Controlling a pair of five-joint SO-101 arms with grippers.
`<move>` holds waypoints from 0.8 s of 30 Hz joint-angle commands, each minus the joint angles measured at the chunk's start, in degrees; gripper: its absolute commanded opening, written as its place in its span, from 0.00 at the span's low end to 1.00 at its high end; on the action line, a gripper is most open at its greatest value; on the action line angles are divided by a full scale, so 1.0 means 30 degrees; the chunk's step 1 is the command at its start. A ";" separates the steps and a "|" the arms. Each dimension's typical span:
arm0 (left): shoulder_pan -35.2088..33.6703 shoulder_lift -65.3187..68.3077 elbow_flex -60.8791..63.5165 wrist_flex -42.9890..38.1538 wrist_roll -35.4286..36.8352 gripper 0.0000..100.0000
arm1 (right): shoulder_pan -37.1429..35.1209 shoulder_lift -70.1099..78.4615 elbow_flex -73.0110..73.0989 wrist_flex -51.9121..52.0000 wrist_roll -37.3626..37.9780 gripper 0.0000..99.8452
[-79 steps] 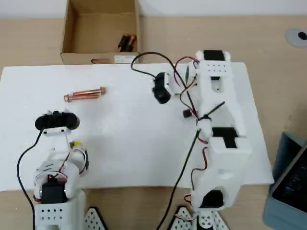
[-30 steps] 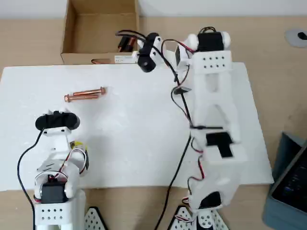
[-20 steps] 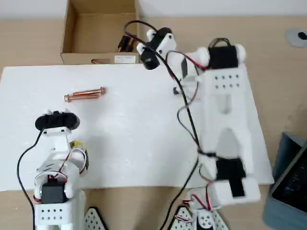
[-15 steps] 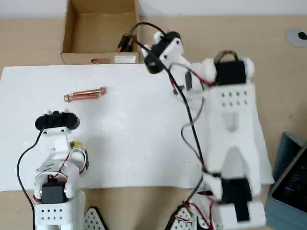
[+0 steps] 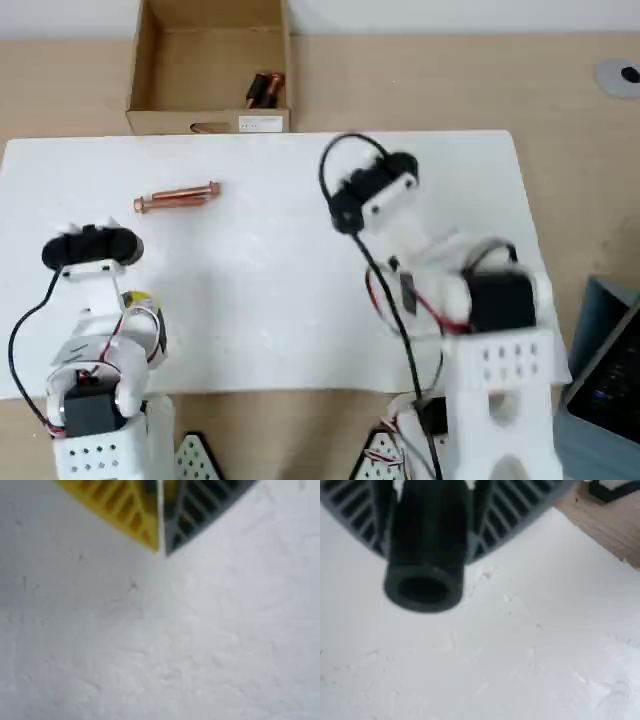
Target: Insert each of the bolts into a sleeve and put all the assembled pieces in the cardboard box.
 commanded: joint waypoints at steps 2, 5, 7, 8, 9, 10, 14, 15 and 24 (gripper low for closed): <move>-0.0117 0.3560 -0.4366 0.0147 -0.0176 0.00 | 0.0103 -0.3385 0.1919 -0.0850 -0.0381 0.01; -0.0117 0.6637 -0.6974 0.0059 -0.0176 0.00 | 0.0718 -0.4703 0.2447 -0.1084 -0.0440 0.01; -0.0117 0.8894 -0.8674 0.0059 -0.0205 0.00 | 0.1158 -0.5201 0.2681 -0.1084 -0.0352 0.01; -0.0117 1.0037 -0.9524 0.0029 -0.0381 0.00 | 0.1451 -0.5348 0.2740 -0.1114 -0.0322 0.01; -0.0117 1.1209 -1.0403 0.0029 -0.0791 0.00 | 0.1744 -0.5377 0.2799 -0.1114 -0.0322 0.01; -0.0117 1.2381 -1.1311 0.0029 -0.1319 0.00 | 0.2037 -0.5377 0.2799 -0.1172 -0.0322 0.01; -0.0117 1.7070 -1.4593 0.0088 -0.3311 0.00 | 0.3004 -0.5407 0.3238 -0.1582 -0.0381 0.01; -0.0117 1.8125 -1.5385 0.0147 -0.3663 0.00 | 0.3238 -0.5407 0.3267 -0.1700 -0.0352 0.01; 0.0264 2.5685 -2.1128 0.0440 -0.6623 0.01 | 0.4293 -0.5407 0.4498 -0.3018 -0.0322 0.01</move>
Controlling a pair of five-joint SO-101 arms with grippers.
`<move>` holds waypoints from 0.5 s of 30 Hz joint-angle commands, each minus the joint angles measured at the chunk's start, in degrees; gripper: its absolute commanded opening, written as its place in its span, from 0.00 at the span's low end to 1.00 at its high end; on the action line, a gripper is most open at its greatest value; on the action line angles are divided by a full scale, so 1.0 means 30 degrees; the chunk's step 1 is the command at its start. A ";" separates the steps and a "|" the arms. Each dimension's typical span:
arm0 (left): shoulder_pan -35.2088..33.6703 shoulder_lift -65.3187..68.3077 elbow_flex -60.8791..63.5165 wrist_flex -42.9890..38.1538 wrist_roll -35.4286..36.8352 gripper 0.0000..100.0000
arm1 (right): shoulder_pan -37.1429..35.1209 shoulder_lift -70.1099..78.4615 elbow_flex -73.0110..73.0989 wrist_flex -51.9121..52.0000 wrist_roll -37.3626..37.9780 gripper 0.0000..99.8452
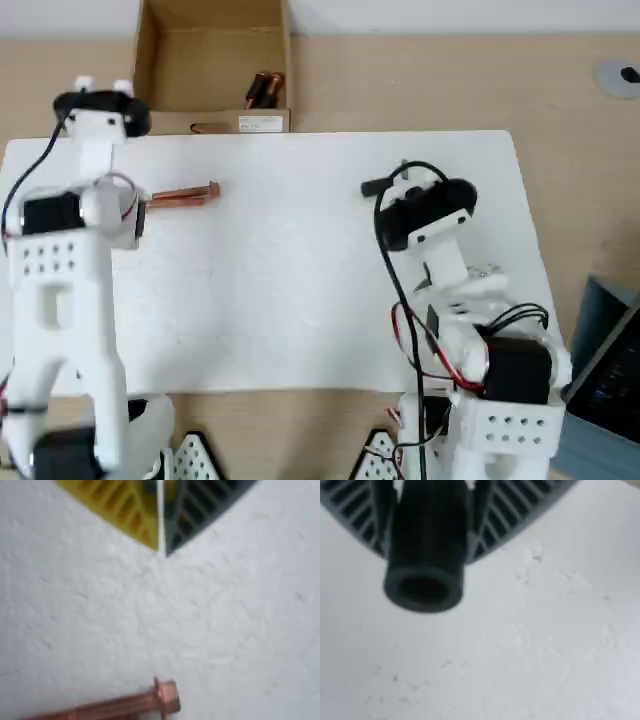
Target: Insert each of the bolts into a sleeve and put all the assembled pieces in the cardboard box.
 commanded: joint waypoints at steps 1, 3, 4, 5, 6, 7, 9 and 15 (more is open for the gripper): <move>0.0410 0.2183 -0.2813 0.0645 -0.1670 0.01 | 0.0308 -0.0366 0.0337 -0.0821 -0.0029 0.01; 0.0938 0.3473 -0.3985 0.1231 -0.2667 0.01 | 0.0308 -0.0337 0.0777 -0.1114 -0.0029 0.01; 0.1201 0.4117 -0.4542 0.1495 -0.3106 0.01 | 0.0308 -0.0337 0.1040 -0.1260 -0.0029 0.01; 0.1407 0.4733 -0.5158 0.1758 -0.3546 0.01 | 0.0308 -0.0337 0.1304 -0.1465 -0.0029 0.01; 0.1670 0.5377 -0.5890 0.2110 -0.3868 0.01 | 0.0308 -0.0337 0.1538 -0.1641 -0.0029 0.01; 0.1934 0.5993 -0.6681 0.2579 -0.4220 0.01 | 0.0308 -0.0337 0.1714 -0.1788 -0.0029 0.01; 0.2374 0.7341 -0.8234 0.3458 -0.5099 0.01 | 0.0308 -0.0337 0.1890 -0.2051 -0.0029 0.01; 0.2989 1.1150 -1.2630 0.5451 -0.8645 0.01 | 0.0220 -0.0337 0.2066 -0.2667 -0.0029 0.01</move>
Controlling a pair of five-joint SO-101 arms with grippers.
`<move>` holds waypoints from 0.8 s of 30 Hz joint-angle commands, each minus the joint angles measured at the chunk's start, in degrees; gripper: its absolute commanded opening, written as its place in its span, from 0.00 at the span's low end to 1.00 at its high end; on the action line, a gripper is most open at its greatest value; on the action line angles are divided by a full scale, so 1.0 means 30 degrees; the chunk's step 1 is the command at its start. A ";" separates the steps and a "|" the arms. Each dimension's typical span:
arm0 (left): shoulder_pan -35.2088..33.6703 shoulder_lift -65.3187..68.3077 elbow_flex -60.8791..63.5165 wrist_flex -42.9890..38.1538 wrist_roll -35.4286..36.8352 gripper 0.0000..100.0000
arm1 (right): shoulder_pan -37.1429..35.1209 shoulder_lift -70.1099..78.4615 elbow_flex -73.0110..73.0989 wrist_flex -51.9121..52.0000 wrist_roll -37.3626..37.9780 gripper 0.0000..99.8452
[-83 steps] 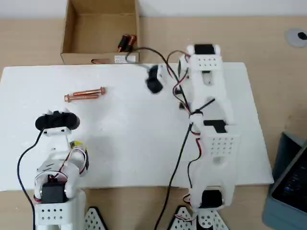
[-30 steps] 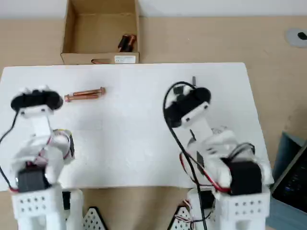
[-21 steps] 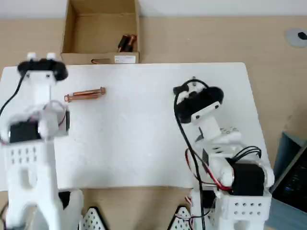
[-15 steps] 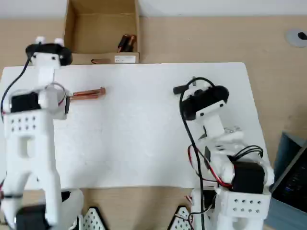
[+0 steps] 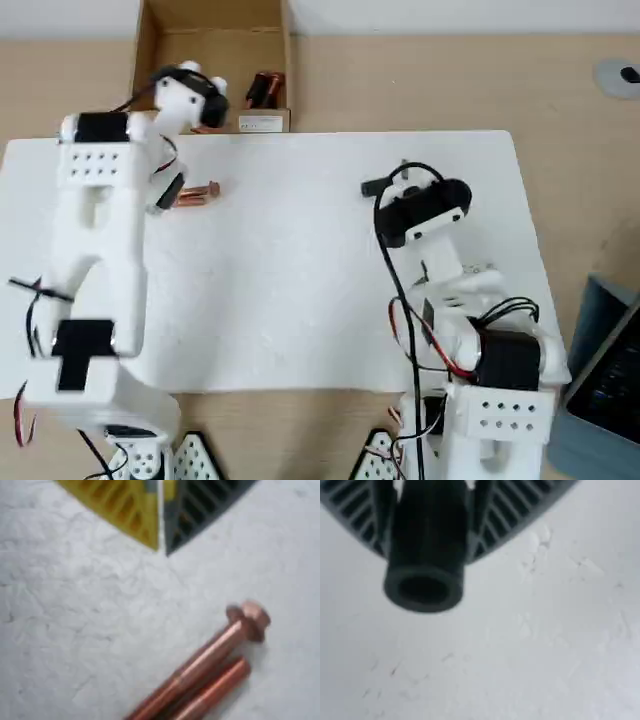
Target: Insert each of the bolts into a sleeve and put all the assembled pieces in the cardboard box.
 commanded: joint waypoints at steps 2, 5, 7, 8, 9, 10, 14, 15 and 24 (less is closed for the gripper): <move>0.0352 0.2095 -0.3839 0.1260 -0.2637 0.01 | 0.0190 -0.0337 0.0396 -0.1143 -0.0029 0.01; 0.0322 0.3502 -0.5480 0.2256 -0.4601 0.01 | 0.0161 -0.0337 0.0894 -0.1700 0.0000 0.01; 0.0264 0.4293 -0.6300 0.2637 -0.5597 0.03 | 0.0161 -0.0337 0.1275 -0.2022 0.0000 0.01; 0.0234 0.4645 -0.6593 0.2637 -0.5802 0.05 | 0.0161 -0.0337 0.1509 -0.2168 0.0000 0.01; 0.0205 0.4967 -0.6828 0.2637 -0.6007 0.07 | 0.0161 -0.0337 0.1685 -0.2286 0.0000 0.01; 0.0205 0.5289 -0.7033 0.2637 -0.6007 0.09 | 0.0161 -0.0337 0.1890 -0.2374 0.0000 0.01; 0.0381 0.6549 -0.7824 0.2549 -0.6505 0.11 | 0.0161 -0.0337 0.2535 -0.2637 0.0674 0.01; 0.0410 0.6930 -0.8000 0.2549 -0.6769 0.11 | 0.0161 -0.0396 0.2652 -0.2755 0.0850 0.01; 0.0938 1.1326 -1.2747 0.2549 -0.6828 0.11 | 0.0161 -0.0337 0.2652 -0.2901 0.0938 0.01</move>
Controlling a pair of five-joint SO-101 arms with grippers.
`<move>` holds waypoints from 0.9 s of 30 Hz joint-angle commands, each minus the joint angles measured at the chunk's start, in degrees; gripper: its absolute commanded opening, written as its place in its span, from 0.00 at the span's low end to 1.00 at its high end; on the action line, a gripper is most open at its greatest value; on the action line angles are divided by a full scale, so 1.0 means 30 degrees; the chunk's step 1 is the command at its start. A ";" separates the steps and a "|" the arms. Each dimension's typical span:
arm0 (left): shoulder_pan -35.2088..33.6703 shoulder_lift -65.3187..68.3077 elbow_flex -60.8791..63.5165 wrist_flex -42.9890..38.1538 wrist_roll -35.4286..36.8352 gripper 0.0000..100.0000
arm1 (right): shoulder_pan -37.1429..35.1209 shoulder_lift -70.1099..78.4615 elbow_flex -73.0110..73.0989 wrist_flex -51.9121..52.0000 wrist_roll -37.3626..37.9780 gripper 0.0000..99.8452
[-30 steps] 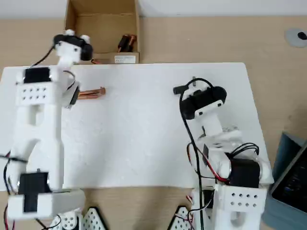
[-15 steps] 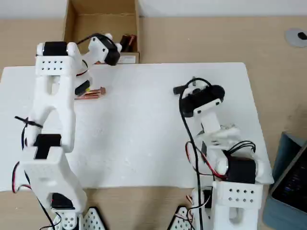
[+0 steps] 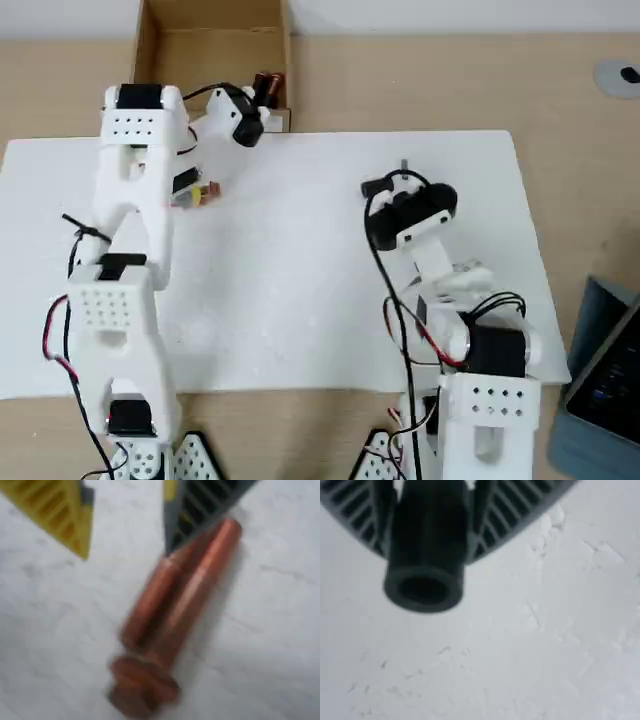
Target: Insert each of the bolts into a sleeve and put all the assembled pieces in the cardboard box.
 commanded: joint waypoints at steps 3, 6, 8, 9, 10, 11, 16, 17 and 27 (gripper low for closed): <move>0.0469 0.1949 -0.4308 0.0029 -0.0029 0.11 | 0.0161 -0.0278 -0.0161 -0.0440 0.0147 0.01; 0.0615 0.3297 -0.6066 0.0029 -0.0029 0.11 | 0.0161 -0.0278 -0.0161 -0.0440 0.0147 0.01; 0.0703 0.4088 -0.6916 0.0059 -0.0029 0.11 | 0.0161 -0.0278 -0.0161 -0.0440 0.0176 0.01; 0.0733 0.4469 -0.7267 0.0059 -0.0029 0.11 | 0.0161 -0.0278 -0.0161 -0.0440 0.0293 0.01; 0.0733 0.4762 -0.7590 0.0059 -0.0029 0.11 | 0.0161 -0.0278 -0.0161 -0.0440 0.0440 0.01; 0.0733 0.5084 -0.7883 0.0059 -0.0029 0.11 | 0.0161 -0.0278 -0.0161 -0.0440 0.0527 0.01; 0.0733 0.6637 -0.8996 0.0029 -0.0029 0.11 | 0.0161 -0.0308 -0.0161 -0.0440 0.0557 0.01; 0.0733 0.6901 -0.9143 0.0029 -0.0029 0.11 | 0.0161 -0.0278 -0.0161 -0.0440 0.0557 0.01; 0.0674 0.8044 -0.9582 0.0059 0.0000 0.01 | 0.0161 -0.0337 -0.0161 -0.0440 0.0527 0.01</move>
